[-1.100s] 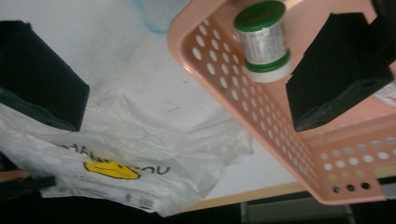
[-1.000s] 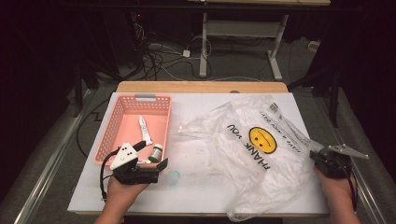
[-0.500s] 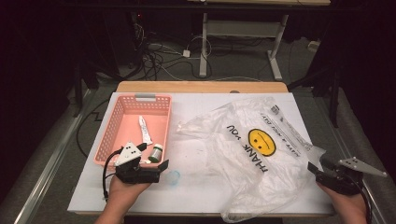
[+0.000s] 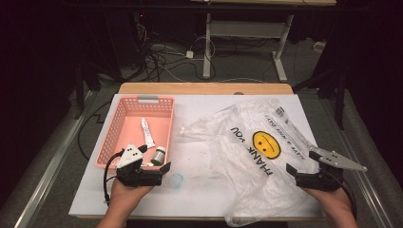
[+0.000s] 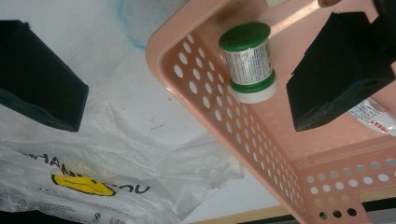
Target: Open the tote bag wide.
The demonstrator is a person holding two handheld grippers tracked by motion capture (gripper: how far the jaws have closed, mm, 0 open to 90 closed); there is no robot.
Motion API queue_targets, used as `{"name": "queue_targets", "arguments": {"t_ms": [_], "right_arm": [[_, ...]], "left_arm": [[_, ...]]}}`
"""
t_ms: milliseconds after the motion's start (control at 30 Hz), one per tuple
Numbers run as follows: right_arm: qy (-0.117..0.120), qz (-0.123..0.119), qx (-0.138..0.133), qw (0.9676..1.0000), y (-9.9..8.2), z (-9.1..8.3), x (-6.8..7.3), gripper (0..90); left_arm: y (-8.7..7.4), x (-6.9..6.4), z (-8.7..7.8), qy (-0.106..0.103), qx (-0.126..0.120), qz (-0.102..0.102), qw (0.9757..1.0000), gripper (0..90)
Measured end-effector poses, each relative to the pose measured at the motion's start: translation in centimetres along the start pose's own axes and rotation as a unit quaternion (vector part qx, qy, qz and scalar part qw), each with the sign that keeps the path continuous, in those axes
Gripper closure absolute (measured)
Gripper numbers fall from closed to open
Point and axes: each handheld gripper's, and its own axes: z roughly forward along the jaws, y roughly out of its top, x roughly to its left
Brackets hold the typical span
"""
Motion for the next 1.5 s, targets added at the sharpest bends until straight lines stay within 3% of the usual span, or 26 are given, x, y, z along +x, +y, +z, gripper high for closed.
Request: {"name": "queue_targets", "arguments": {"t_ms": [467, 767, 933, 1233, 1500], "right_arm": [[0.036, -0.030, 0.017, 0.9987, 3.0, 5.3, 3.0, 0.0], [0.062, -0.039, 0.012, 0.9972, 5.1, 8.4, 6.0, 0.1], [0.080, -0.053, 0.002, 0.9954, 5.8, 9.0, 7.7, 0.2], [0.123, -0.082, 0.023, 0.9888, 5.9, 9.7, 10.8, 9.2], [0.135, -0.090, 0.051, 0.9854, 5.3, 10.5, 11.4, 14.1]], "left_arm": [[-0.1, -0.2, 0.3, 0.000, 0.007, 0.006, 1.0000, 0.0], [0.0, -0.2, 0.1, -0.014, 0.004, 0.000, 0.9999, 0.0], [-0.2, -0.1, -0.1, -0.013, 0.002, 0.002, 0.9999, 0.0], [-0.8, -0.1, -0.9, -0.002, -0.004, 0.005, 1.0000, 0.0], [-1.2, 0.0, -1.2, 0.000, -0.004, 0.000, 1.0000, 0.0]]}}
